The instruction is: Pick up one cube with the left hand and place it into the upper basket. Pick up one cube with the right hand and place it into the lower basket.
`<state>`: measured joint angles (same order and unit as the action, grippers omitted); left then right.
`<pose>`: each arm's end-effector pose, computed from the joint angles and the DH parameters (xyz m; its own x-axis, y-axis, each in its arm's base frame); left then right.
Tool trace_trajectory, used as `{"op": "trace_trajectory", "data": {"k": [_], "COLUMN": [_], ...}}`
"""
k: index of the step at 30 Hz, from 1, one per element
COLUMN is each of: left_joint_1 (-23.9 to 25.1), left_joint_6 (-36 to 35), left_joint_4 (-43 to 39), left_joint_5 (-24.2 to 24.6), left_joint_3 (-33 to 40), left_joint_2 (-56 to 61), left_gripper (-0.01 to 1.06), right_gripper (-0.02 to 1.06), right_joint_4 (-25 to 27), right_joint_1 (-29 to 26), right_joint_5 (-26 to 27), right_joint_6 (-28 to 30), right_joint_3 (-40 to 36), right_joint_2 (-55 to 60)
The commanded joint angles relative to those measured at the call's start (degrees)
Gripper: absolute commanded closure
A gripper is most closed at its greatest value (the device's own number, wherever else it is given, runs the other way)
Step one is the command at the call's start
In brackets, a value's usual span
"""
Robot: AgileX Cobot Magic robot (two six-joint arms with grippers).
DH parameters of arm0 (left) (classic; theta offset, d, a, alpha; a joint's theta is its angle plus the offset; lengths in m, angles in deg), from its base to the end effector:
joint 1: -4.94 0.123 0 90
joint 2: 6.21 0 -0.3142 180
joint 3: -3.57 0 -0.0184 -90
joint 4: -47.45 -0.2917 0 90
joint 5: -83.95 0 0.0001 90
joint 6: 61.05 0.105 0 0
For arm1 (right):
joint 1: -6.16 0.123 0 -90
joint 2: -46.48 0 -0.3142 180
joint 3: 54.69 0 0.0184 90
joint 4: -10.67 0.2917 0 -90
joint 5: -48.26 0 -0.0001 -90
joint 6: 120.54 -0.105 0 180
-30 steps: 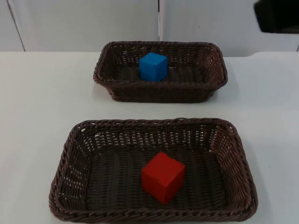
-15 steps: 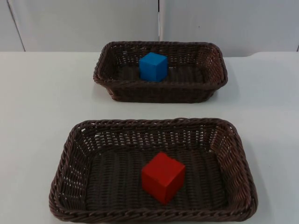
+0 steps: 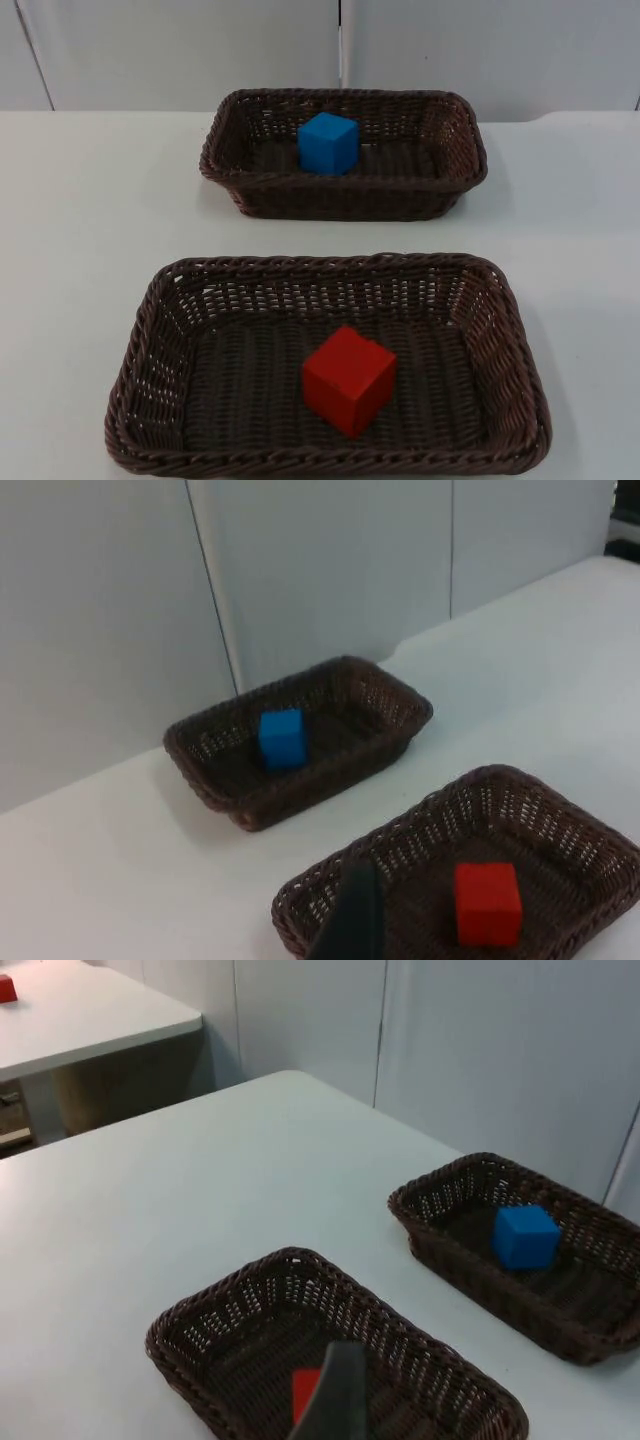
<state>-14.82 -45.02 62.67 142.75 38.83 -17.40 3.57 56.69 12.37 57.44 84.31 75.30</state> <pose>-0.0177 -0.0187 0.3729 -0.1563 0.2004 -0.9672 0.5615 0.8236 0.0799 0.0650 0.0670 0.3643 -0.1222 -0.2508 -0.9603 -0.7351 0.6730 -0.0822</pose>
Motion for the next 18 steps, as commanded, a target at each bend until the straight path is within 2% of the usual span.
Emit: {"op": "trace_trajectory", "data": {"k": [1,10,14,18], "left_joint_1": [-0.22,-0.22,-0.22,-0.22], "left_joint_6": [-0.47,-1.53,-2.23,-2.23], "left_joint_4": [0.56,-1.74,-1.91,-3.67], "left_joint_5": [1.12,3.61,4.36,1.85], "left_joint_3": [0.19,1.02,6.59,12.16], "left_joint_2": [1.53,4.12,4.12,4.12], "left_gripper": [0.31,0.31,0.31,0.31], "right_gripper": [0.32,0.32,0.32,0.32], "right_joint_4": [-0.05,-0.05,-0.05,-0.05], "right_joint_1": [-0.06,-0.06,-0.06,-0.06], "right_joint_5": [-2.07,-7.95,-11.36,-14.86], "right_joint_6": [0.13,0.02,-0.1,-0.25], "right_joint_3": [-0.22,-0.22,-0.22,-0.22], "right_joint_2": [-1.5,-8.94,-12.46,-15.35]}}
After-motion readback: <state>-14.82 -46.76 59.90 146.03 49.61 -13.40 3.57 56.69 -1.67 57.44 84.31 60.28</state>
